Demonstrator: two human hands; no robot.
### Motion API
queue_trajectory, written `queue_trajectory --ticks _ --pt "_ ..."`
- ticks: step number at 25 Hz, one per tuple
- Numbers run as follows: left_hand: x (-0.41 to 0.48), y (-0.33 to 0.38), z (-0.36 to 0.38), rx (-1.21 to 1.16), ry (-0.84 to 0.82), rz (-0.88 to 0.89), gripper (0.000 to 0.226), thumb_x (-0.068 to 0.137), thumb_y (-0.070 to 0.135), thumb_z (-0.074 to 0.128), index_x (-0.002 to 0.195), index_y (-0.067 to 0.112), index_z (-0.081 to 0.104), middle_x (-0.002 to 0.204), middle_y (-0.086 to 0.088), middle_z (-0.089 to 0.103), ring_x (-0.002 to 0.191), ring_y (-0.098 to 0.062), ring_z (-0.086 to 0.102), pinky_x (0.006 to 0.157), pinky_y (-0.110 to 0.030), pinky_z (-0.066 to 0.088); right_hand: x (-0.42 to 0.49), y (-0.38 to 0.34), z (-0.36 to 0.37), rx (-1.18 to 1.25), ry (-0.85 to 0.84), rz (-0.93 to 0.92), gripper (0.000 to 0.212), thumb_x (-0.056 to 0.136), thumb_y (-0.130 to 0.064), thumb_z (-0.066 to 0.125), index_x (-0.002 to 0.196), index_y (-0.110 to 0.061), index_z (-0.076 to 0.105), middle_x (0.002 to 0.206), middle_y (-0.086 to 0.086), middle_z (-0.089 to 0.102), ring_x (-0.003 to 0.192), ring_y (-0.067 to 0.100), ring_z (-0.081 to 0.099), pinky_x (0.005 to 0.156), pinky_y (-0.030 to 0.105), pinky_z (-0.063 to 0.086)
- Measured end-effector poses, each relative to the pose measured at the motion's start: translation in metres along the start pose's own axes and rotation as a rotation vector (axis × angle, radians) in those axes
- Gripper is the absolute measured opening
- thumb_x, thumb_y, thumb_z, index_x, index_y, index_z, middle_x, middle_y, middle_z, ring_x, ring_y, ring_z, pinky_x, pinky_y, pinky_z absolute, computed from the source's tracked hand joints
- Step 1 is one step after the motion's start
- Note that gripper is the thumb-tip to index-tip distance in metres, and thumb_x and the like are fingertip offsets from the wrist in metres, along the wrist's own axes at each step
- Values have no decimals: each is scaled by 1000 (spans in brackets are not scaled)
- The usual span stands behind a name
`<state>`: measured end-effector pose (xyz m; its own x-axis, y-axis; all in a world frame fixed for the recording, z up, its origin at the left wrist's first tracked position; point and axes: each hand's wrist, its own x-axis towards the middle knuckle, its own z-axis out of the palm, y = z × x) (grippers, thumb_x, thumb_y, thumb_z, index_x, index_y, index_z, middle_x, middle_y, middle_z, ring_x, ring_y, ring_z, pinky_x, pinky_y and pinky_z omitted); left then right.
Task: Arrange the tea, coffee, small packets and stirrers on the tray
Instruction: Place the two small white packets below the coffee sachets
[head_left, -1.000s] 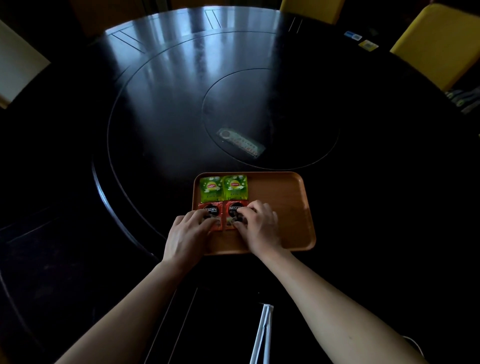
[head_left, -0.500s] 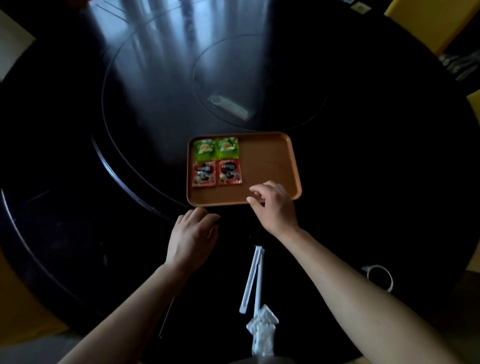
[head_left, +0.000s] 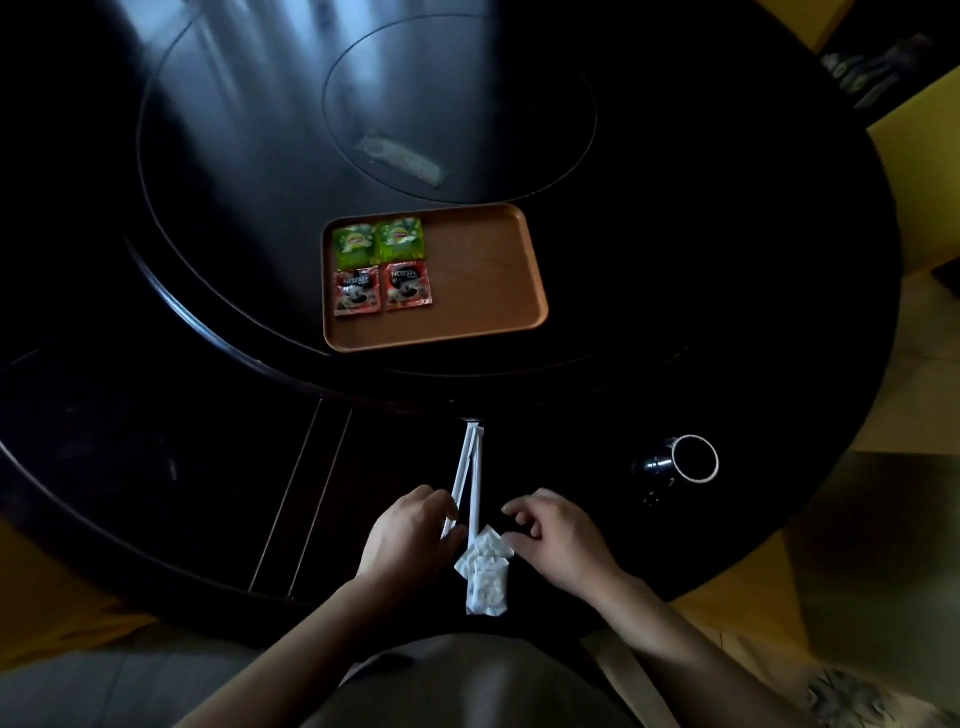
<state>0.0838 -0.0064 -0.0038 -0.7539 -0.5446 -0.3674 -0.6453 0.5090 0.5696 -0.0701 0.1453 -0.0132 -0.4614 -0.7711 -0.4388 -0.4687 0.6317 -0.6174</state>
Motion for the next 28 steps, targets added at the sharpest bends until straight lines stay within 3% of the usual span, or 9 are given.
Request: queue_trajectory --ticks 4,8,11,14,18,21,24,26,28 --pt "-15 4 19 104 -89 51 38 74 56 71 94 25 62 92 10 58 88 -13 57 68 -30 48 -4 3 5 -97 -47 -122 37 83 -37 66 119 -30 63 106 -6 59 100 13 57 85 31 50" --pt "-32 12 47 266 -68 32 60 63 66 67 108 27 57 102 7 58 97 -16 56 77 -31 47 -3 2 12 -150 -54 -230 32 91 -26 57 121 -33 62 102 -1 56 96 18 56 77 33 50" --pt "-38 14 63 300 -4 -18 61 61 60 73 109 26 57 103 5 58 96 -20 58 76 -34 49 5 2 11 -234 -109 -302 31 91 -21 51 118 -30 62 97 2 54 95 22 55 72 37 50" --pt "-45 16 71 188 75 -59 58 64 48 78 115 26 63 101 2 59 95 -23 59 75 -38 52 12 5 8 -279 -150 -340 26 91 -26 48 112 -28 62 99 3 54 97 24 55 72 37 49" --pt "-55 19 76 45 234 -90 28 69 33 80 92 21 70 88 1 61 84 -21 61 69 -38 52 18 7 7 -320 -174 -360 23 88 -27 57 111 -30 60 102 2 55 101 24 56 75 37 48" --pt "-61 19 74 -120 315 -184 16 73 23 78 85 23 69 84 8 62 79 -14 61 66 -34 51 20 7 6 -313 -171 -335 29 84 -38 64 110 -28 58 102 -1 57 101 22 57 76 34 47" --pt "-65 16 65 -285 388 -335 20 69 12 78 78 27 70 73 8 67 67 -6 61 63 -28 50 20 5 9 -324 -146 -321 33 79 -45 67 103 -26 58 100 -3 57 98 19 57 74 34 46" --pt "-67 14 60 -385 430 -439 21 68 11 80 74 29 72 67 7 69 66 -5 63 57 -16 46 19 3 12 -326 -129 -306 26 78 -40 71 91 -23 57 98 -3 57 94 20 58 71 34 47" --pt "-69 11 55 -479 471 -522 19 71 12 80 74 30 73 66 11 71 69 2 64 57 -13 46 18 2 16 -313 -123 -320 18 80 -30 71 87 -20 58 100 -2 56 93 21 59 69 33 49"
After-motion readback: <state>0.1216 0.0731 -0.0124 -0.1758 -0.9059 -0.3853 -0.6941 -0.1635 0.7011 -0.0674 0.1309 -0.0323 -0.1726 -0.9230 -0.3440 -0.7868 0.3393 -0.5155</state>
